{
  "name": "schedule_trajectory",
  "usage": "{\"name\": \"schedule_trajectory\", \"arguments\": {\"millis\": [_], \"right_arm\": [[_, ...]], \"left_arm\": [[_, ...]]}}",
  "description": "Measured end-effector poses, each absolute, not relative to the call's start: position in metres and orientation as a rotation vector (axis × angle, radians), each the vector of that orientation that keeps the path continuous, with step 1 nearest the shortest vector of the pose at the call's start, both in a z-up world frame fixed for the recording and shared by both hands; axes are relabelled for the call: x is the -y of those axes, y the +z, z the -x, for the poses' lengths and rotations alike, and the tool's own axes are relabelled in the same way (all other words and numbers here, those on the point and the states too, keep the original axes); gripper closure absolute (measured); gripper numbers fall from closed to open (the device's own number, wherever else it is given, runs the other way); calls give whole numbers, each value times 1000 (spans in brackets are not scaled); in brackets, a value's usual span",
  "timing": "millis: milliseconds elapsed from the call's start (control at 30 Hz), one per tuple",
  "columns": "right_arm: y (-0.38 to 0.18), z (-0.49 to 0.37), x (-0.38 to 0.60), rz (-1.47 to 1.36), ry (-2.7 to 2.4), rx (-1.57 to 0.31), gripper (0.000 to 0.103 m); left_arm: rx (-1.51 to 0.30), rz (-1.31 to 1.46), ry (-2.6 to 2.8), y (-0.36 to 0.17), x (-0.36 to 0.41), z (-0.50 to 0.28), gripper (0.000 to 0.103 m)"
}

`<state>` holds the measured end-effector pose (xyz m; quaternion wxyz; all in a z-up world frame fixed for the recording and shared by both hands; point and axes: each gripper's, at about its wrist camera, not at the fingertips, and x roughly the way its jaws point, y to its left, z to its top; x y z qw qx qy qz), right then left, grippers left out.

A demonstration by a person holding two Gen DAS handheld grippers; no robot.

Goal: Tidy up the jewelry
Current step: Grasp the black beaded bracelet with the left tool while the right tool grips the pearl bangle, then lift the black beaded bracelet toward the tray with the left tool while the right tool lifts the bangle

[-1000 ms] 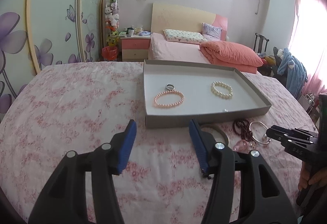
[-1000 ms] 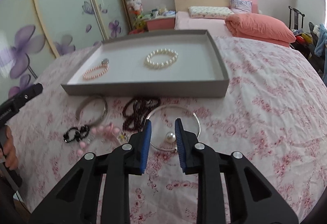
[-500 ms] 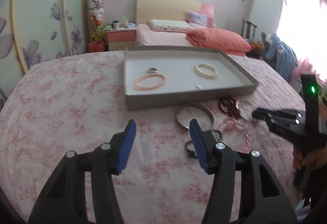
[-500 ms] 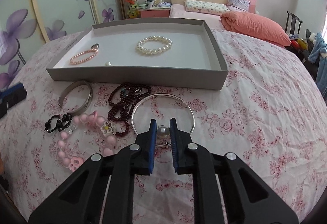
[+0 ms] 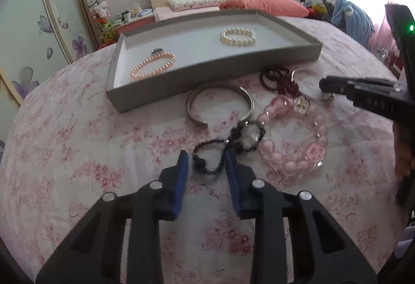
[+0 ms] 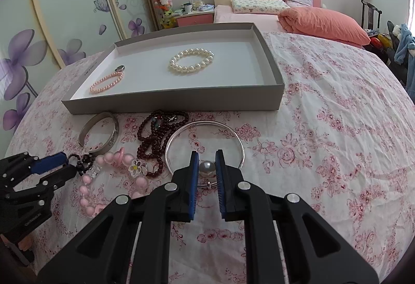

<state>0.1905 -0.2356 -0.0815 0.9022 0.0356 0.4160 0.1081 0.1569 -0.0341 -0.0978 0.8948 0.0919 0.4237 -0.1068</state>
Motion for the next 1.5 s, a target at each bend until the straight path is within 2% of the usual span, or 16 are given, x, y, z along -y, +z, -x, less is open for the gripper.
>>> {"name": "schedule_trajectory", "arguments": {"millis": [300, 667, 767, 833, 1500], "right_arm": [[-81, -191, 238, -89, 230, -862, 89], [-81, -191, 238, -92, 232, -863, 89], [-81, -191, 238, -93, 232, -863, 89], [-81, -191, 238, -92, 232, -864, 89], [-77, -189, 235, -75, 216, -830, 89]], "left_arm": [[-892, -149, -134, -96, -11, -159, 72], [-875, -94, -189, -90, -3, -172, 72], [-886, -114, -181, -94, 2, -178, 79], [-895, -130, -179, -96, 5, -180, 89], [-888, -124, -156, -97, 2, -178, 92]]}}
